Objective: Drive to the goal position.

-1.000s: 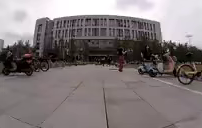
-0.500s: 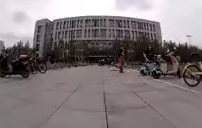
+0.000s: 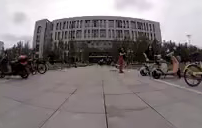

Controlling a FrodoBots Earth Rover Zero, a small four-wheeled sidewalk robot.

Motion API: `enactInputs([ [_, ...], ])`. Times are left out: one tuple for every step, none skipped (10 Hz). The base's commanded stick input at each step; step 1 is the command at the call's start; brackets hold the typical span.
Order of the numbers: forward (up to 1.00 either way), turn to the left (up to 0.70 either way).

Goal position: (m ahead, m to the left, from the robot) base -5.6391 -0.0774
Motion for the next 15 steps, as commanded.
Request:
enactInputs([
  [0.00,0.03],
  [0.00,0.15],
  [0.00,0.15],
  [0.00,0.33],
  [0.00,0.60],
  [0.00,0.60],
  [0.00,0.60],
  [0.00,0.60],
  [0.00,0.60],
  [0.00,0.60],
  [0.00,0.60],
  [0.00,0.60],
  [0.00,0.60],
  [0.00,0.60],
  [0.00,0.60],
])
